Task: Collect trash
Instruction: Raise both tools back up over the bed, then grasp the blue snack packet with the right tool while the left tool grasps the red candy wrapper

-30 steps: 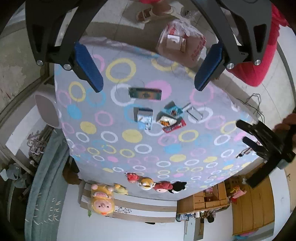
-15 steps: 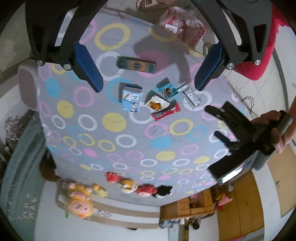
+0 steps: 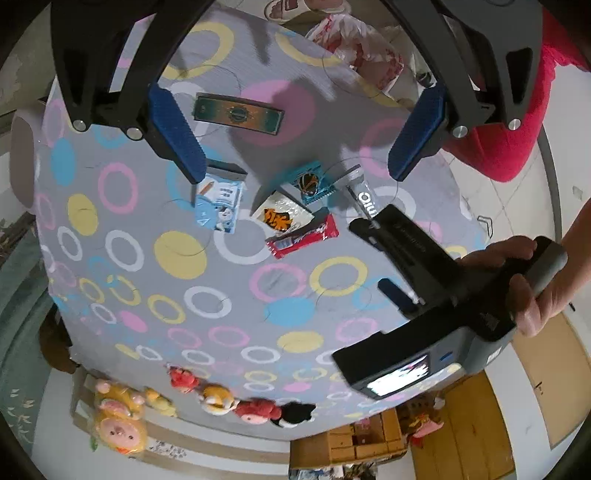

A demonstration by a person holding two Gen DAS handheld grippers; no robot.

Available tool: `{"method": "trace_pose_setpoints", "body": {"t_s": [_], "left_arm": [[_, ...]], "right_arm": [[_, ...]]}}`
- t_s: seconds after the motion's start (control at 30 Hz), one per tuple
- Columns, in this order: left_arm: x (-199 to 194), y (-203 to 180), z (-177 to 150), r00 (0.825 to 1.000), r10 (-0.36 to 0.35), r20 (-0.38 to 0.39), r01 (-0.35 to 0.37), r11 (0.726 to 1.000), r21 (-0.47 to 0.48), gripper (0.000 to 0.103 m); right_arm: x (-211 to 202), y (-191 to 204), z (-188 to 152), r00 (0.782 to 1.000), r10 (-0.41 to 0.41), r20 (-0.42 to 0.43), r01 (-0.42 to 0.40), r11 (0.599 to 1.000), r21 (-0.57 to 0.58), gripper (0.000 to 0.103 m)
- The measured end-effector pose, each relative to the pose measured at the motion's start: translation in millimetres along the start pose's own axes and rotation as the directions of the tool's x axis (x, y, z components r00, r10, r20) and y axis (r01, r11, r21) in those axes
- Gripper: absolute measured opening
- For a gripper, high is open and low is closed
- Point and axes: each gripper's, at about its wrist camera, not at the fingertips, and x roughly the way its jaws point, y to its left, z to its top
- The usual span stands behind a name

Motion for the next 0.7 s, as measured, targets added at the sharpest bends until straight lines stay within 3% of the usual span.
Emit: {"method": "trace_pose_setpoints", "body": {"t_s": [0.7], "left_arm": [[60.2,27.1,43.8,1.0,-0.01,0.003,0.01,0.999,-0.035,0.092]], "right_arm": [[110.9,-1.9,0.2,0.986,0.086,-0.143,-0.085,0.996,0.012,0.096]]}}
